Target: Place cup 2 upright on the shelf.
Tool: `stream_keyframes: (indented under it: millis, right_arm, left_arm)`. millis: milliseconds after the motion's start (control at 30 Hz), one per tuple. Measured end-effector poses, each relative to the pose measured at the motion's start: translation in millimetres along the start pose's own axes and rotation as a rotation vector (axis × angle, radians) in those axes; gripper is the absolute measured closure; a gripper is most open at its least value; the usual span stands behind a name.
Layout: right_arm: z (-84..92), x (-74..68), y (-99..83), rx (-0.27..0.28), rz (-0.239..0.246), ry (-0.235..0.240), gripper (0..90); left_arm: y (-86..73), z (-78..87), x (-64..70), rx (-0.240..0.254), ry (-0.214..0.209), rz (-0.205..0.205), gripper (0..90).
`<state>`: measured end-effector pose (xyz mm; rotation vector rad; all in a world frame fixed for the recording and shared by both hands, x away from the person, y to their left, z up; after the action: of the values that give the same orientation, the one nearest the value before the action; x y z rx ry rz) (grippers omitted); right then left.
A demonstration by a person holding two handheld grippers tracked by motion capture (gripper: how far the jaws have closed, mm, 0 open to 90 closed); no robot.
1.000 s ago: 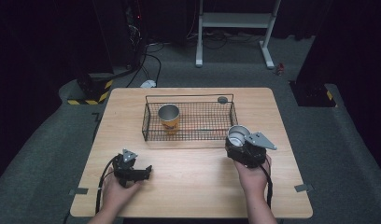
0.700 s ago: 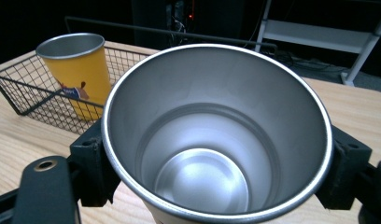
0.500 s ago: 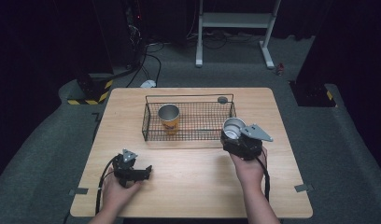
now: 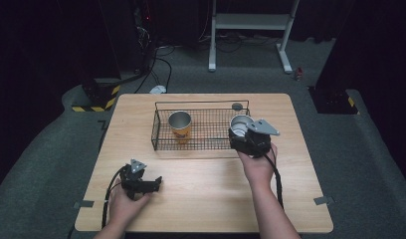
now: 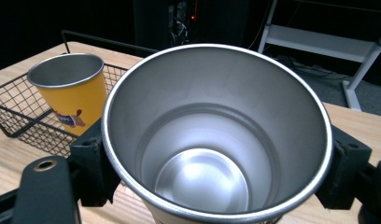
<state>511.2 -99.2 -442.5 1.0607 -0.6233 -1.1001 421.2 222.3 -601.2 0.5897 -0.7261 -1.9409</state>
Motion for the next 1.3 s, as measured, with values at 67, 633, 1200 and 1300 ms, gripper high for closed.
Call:
stream_keyframes:
  millis: [67, 633, 1200, 1300]
  right_arm:
    - [-4.8, -2.1, 4.2, 0.003, 0.0, 0.002, 18.4]
    - [-51.3, -16.8, 25.6, -0.026, 0.016, 0.009, 18.4]
    - [-90.9, -15.0, 12.1, -0.103, -0.009, -0.015, 18.4]
    - [-97.9, -15.0, 4.2, -0.13, -0.018, -0.015, 18.4]
  left_arm:
    - [0.0, 0.0, 0.0, 0.0, 0.0, 0.0, 0.2]
    - [-0.3, 0.2, -0.1, -0.002, 0.0, -0.001, 0.2]
    - [0.0, 0.0, -0.1, 0.0, 0.001, 0.0, 0.2]
    - [0.0, 0.0, 0.1, 0.0, 0.0, 0.001, 0.2]
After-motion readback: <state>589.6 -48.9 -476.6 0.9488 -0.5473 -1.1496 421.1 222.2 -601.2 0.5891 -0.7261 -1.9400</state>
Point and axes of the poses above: each handheld gripper's, and its own axes: z roughly backward along the jaws, y roughly out of its top, x roughly to its right, the point moved 10 cm from there along -z, roughly forward along the jaws, and after that the axes turned 8 degrees about -z, right-handed, at the moved point
